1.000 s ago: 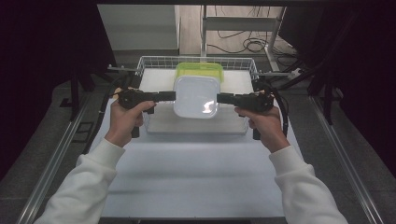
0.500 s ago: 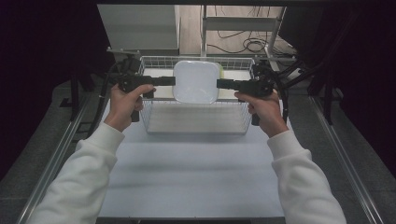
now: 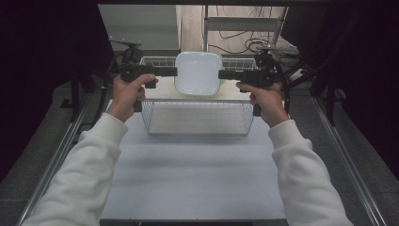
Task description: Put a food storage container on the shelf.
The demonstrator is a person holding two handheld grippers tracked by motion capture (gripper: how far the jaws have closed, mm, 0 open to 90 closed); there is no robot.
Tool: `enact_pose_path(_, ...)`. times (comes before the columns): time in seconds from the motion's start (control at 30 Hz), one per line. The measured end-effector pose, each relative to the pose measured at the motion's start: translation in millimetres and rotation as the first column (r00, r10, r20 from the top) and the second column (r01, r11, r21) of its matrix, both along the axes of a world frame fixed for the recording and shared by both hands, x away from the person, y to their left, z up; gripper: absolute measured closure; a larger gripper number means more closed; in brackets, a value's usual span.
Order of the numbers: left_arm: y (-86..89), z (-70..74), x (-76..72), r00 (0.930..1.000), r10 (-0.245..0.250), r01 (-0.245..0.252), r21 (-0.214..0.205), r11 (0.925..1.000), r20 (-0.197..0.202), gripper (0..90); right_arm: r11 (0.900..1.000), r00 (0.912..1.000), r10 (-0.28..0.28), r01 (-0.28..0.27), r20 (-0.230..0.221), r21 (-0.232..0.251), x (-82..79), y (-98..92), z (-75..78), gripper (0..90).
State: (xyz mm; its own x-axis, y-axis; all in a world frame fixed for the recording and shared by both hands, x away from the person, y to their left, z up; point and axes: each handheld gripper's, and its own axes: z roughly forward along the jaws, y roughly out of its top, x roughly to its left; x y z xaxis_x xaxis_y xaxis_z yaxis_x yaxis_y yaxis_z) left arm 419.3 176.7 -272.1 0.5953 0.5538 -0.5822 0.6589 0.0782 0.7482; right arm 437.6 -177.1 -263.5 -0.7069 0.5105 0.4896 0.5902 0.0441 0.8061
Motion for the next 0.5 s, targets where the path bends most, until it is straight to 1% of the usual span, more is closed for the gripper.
enact_pose_path(0.13, 1.0, 4.9, 10.0, 1.0000, -0.001, 0.001, -0.017, 0.9999, -0.002, 79.7, 1.0000, 1.0000, -0.003, 0.003, -0.008, 0.008, 8.6, -0.2, 7.9, 78.4)
enact_pose_path(0.23, 0.7, 8.7, 16.4, 1.0000, 0.005, -0.005, -0.019, 0.9998, -0.002, 79.7, 0.9999, 0.9999, -0.006, 0.006, -0.013, 0.011, 15.1, -0.4, 11.5, 78.5)
enact_pose_path(0.33, 1.4, 10.3, 21.2, 1.0000, 0.007, -0.007, -0.032, 0.9995, -0.007, 79.7, 0.9996, 0.9997, -0.010, 0.011, -0.024, 0.027, 21.0, -0.6, 13.5, 78.5)
enact_pose_path(0.5, 0.4, 11.6, 29.2, 0.9998, 0.016, -0.016, -0.026, 0.9995, -0.015, 79.7, 0.9996, 0.9994, -0.019, 0.019, -0.030, 0.022, 29.2, 0.3, 14.1, 78.4)
